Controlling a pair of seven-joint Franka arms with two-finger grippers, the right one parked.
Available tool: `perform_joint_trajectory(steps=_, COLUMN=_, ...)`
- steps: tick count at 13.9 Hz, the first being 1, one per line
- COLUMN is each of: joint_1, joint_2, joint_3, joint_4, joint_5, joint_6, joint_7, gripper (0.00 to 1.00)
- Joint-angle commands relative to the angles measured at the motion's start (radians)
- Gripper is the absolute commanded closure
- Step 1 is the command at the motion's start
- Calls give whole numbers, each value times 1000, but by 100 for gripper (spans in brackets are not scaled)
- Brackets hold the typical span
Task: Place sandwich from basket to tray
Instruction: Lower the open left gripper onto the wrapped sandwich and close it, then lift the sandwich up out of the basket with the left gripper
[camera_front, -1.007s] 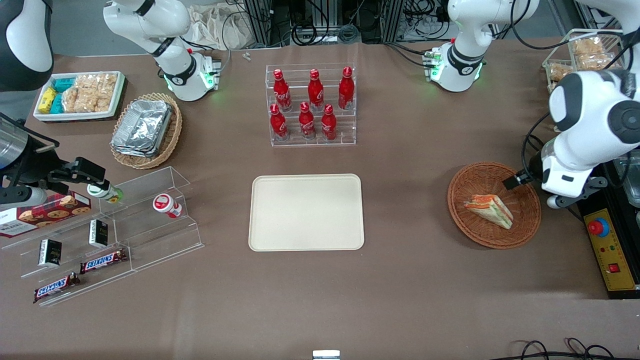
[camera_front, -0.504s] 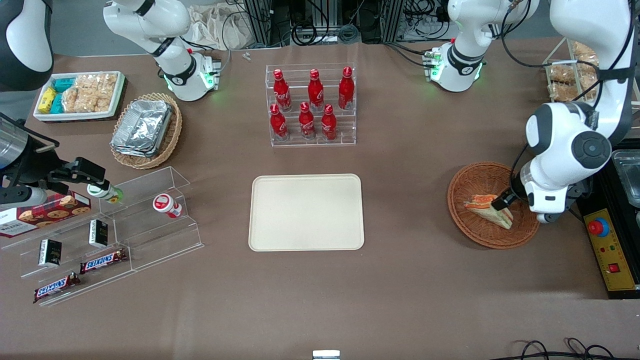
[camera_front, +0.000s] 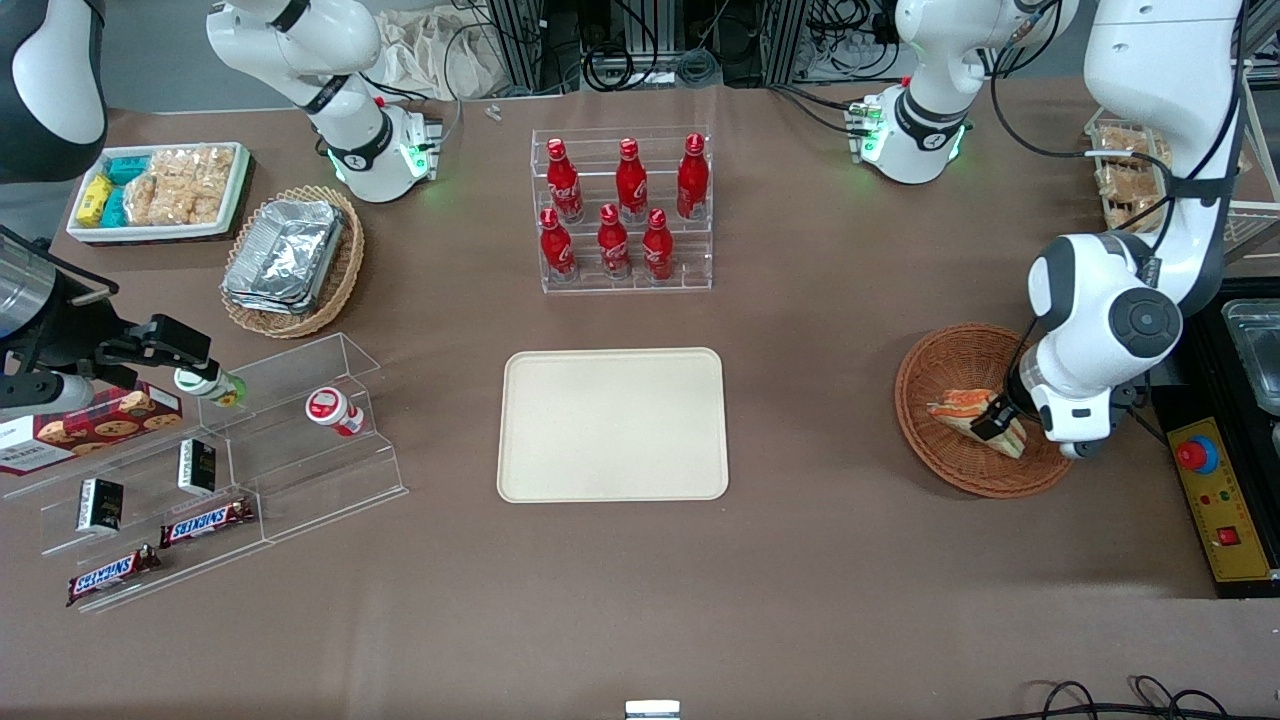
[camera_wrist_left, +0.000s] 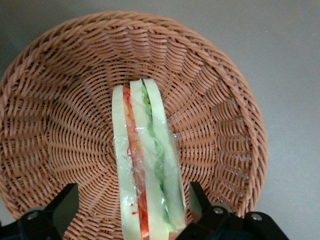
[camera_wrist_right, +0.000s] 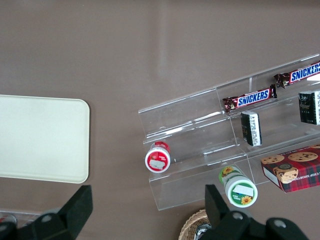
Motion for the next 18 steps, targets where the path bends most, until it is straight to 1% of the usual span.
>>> perform_joint_trajectory(steps=1, joint_1=-13, joint_2=0, joint_3=10, joint_4=-28, joint_5=0, joint_6=47, joint_7=-33, gripper=5)
perform_joint_trajectory(steps=3, joint_1=-13, joint_2=10, joint_3=10, joint_4=-22, joint_5=1, joint_6=57, joint_7=-53, gripper=13)
perform_joint_trajectory(steps=4, joint_1=-13, joint_2=10, joint_3=10, joint_4=-19, joint_5=1, joint_6=55, joint_7=-64, gripper=24)
perform_joint_trajectory(steps=6, joint_1=-13, joint_2=5, joint_3=10, joint_4=-14, joint_5=1, joint_6=49, joint_7=-79, gripper=60)
perform_joint_trajectory(steps=7, joint_1=-14, joint_2=-1, joint_3=8, joint_4=-11, joint_5=1, joint_6=41, joint_7=-96, gripper=75)
perform_joint_trajectory(steps=8, joint_1=-16, joint_2=-10, joint_3=8, joint_4=-2, joint_5=1, joint_6=21, joint_7=-116, gripper=88)
perform_joint_trajectory(steps=9, joint_1=-20, joint_2=-21, joint_3=7, joint_4=18, joint_5=1, joint_6=-24, joint_7=-128, gripper=96)
perform_joint_trajectory(steps=14, joint_1=-28, joint_2=-95, joint_3=-1, joint_4=157, joint_5=1, joint_6=-325, joint_7=-127, gripper=98)
perform_joint_trajectory(steps=16, joint_1=-26, joint_2=-119, joint_3=-27, joint_4=223, joint_5=1, joint_6=-437, joint_7=-118, gripper=98)
perform_joint_trajectory(steps=18, joint_1=-28, joint_2=-136, joint_3=-36, joint_4=318, joint_5=1, joint_6=-576, joint_7=-105, gripper=98)
